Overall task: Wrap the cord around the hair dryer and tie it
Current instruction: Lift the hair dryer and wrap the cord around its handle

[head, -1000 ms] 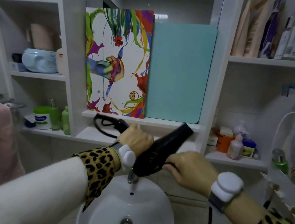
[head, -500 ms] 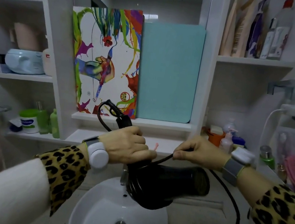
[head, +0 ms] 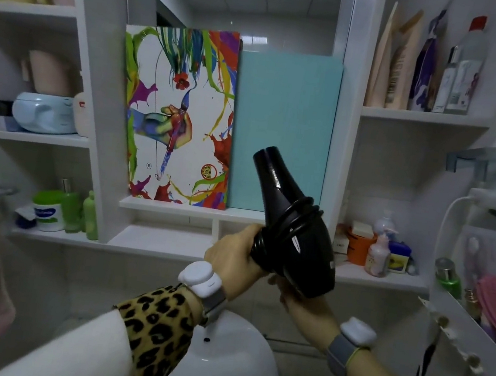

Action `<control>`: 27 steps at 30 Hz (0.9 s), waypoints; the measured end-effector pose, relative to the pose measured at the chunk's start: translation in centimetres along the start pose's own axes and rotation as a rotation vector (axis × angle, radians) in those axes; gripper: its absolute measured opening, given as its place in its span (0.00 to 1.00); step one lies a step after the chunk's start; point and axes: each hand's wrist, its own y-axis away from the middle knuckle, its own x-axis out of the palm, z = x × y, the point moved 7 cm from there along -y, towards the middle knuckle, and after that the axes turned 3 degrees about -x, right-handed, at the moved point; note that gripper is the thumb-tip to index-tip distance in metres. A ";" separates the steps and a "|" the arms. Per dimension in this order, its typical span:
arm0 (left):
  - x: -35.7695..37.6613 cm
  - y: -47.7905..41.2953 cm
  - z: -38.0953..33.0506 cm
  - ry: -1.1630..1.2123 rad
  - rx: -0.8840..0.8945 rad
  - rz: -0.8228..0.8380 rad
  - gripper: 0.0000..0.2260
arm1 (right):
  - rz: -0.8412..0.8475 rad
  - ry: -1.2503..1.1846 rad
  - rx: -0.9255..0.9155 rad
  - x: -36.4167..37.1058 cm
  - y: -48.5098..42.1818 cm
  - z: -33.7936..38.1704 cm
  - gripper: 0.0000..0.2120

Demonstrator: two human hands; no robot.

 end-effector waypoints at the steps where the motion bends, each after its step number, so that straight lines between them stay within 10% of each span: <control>1: 0.3 -0.1 0.3 -0.013 -0.051 0.036 0.15 | 0.000 0.037 -0.024 0.2 0.0 0.1 0.08; 7: 0.8 -1.0 2.8 -0.359 -0.236 0.269 0.10 | 0.288 0.352 -0.097 2.0 2.4 0.0 0.15; 13: -0.6 -0.5 3.0 -0.856 0.015 0.131 0.08 | 0.374 0.802 -0.323 0.3 3.0 3.2 0.16; 27: 2.1 -0.3 2.4 -0.897 -0.022 0.277 0.09 | 0.317 0.855 -0.823 -1.4 2.8 13.0 0.13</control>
